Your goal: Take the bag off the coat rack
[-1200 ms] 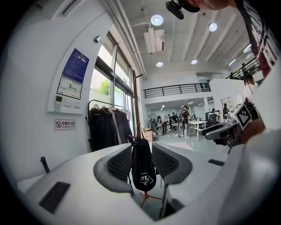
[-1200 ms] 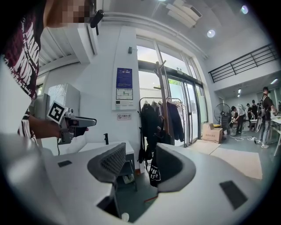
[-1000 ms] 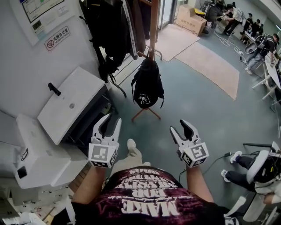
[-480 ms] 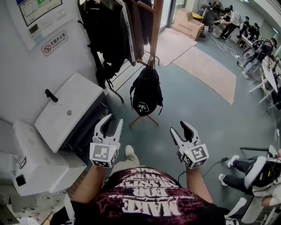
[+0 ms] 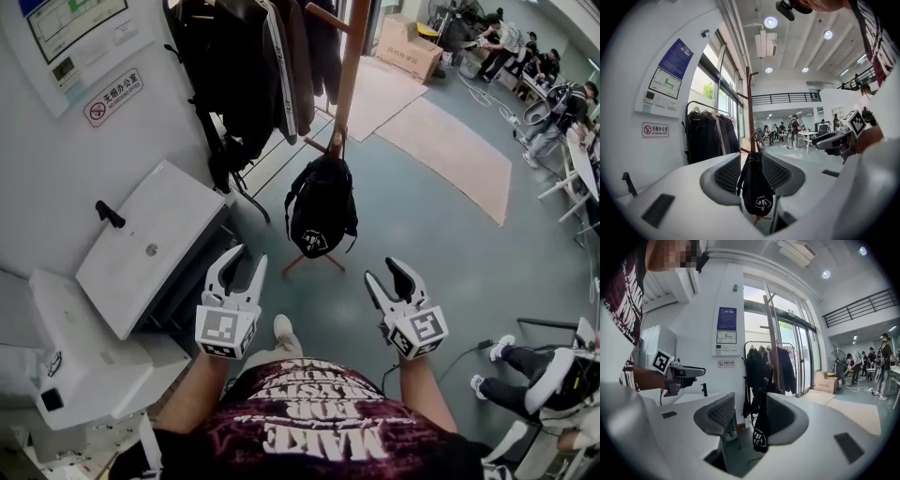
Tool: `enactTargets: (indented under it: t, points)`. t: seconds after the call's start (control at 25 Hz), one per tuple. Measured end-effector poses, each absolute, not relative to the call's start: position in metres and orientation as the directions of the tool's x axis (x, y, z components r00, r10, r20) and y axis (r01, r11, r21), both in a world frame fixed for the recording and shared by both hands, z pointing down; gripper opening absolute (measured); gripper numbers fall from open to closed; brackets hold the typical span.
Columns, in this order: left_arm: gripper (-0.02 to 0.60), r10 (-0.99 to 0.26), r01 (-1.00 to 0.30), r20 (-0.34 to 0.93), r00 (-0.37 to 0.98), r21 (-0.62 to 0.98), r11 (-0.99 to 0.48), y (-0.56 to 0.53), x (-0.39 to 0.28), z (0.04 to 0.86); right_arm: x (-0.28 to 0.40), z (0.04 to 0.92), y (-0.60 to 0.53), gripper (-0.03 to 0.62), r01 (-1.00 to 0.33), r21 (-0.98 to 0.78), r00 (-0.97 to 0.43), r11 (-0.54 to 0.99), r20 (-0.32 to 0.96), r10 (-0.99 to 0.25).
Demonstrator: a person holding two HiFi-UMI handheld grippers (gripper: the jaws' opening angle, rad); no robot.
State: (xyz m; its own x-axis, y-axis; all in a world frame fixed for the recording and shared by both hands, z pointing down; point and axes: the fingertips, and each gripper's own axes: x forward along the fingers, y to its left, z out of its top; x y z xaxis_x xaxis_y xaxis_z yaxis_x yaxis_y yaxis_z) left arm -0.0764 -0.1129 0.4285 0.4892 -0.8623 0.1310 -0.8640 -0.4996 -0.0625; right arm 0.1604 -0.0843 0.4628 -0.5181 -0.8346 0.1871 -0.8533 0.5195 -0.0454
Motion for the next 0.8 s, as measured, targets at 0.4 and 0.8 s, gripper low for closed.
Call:
enactTargets:
  t: [0.4,0.8]
  points:
    - [0.132,-0.843,-0.847,0.146,0.517,-0.057,-0.529,-0.177,-0.081,0.437,0.145,0.47,-0.146,0.204,-0.857,-0.062,-0.512,0.511,0.201,-0.835]
    - [0.132,-0.798,-0.801,0.166,0.58,-0.064,-0.595,-0.23,-0.07,0.439,0.142,0.464,-0.195,0.202,-0.877,-0.053,-0.478,0.477,0.188,-0.858]
